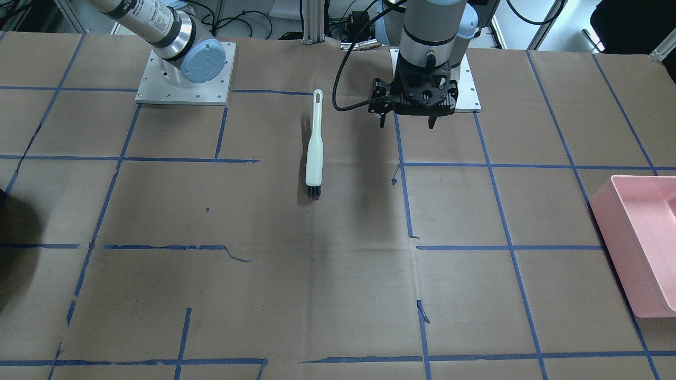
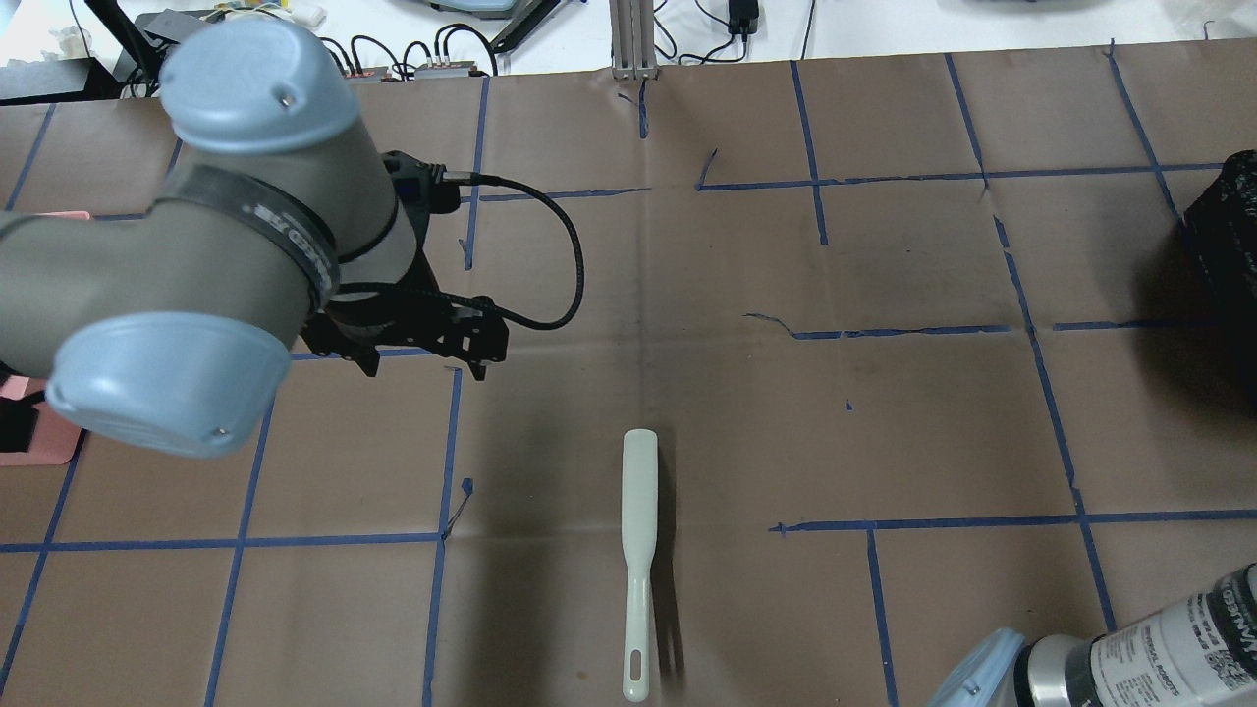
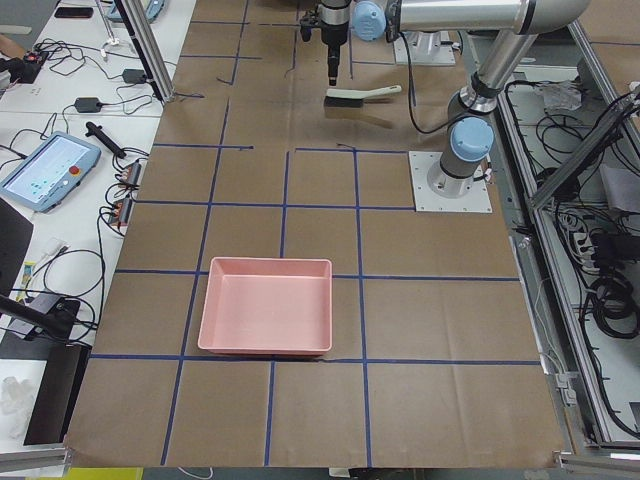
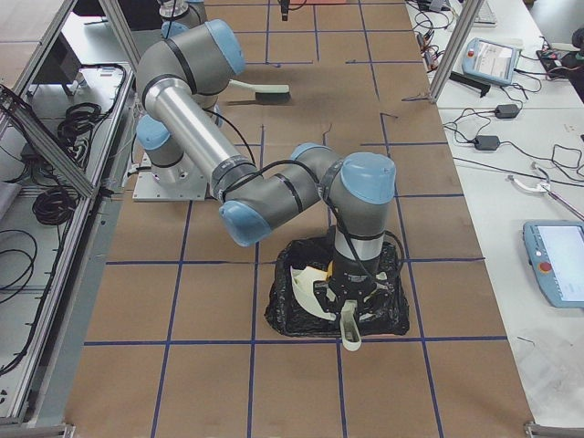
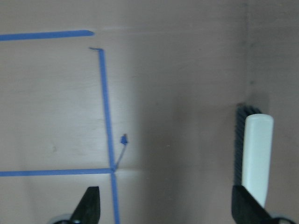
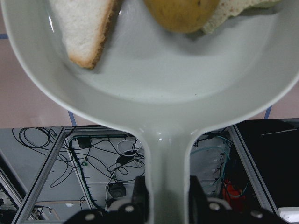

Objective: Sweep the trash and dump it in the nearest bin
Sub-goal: 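Tip the dustpan with the right gripper while the left sets the brush down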

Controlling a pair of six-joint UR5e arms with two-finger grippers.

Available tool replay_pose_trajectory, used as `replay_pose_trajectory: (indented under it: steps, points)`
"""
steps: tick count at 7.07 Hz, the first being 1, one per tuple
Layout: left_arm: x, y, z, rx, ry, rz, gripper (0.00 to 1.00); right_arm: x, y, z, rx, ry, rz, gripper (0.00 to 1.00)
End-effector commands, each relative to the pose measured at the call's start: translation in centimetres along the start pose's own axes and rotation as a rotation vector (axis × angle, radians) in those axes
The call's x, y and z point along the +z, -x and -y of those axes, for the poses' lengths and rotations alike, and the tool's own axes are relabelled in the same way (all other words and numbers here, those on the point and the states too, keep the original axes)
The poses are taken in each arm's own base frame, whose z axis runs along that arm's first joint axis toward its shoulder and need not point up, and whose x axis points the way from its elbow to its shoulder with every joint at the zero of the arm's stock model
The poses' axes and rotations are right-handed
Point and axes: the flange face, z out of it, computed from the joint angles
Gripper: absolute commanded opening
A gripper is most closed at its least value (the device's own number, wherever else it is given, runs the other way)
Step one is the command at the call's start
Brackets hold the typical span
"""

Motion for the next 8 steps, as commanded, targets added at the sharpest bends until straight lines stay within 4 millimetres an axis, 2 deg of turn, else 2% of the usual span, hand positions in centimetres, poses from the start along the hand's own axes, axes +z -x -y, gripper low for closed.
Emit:
replay_pose_trajectory:
  steps: [1, 3, 4, 5, 8]
  points:
    - [-3.9, 4.1, 0.5, 0.041, 0.016, -0.001, 0.99, -1.3, 1.8, 1.4, 0.025, 0.085, -0.027, 0.00]
    - [-3.3, 5.1, 0.2, 0.024, 0.028, -0.006, 0.99, -0.6, 2.0, 1.7, 0.031, 0.110, -0.023, 0.00]
    - [-3.1, 4.6, 0.5, 0.023, 0.032, -0.058, 0.90, -0.6, 2.0, 1.7, 0.034, 0.111, -0.024, 0.00]
    - [-3.1, 4.6, 0.3, 0.026, 0.029, -0.052, 0.99, -0.6, 2.0, 1.6, 0.041, 0.126, -0.033, 0.00]
    - [-0.5, 4.6, -0.3, 0.024, 0.061, -0.054, 0.97, -0.4, 2.1, 1.7, 0.058, 0.193, -0.043, 0.00]
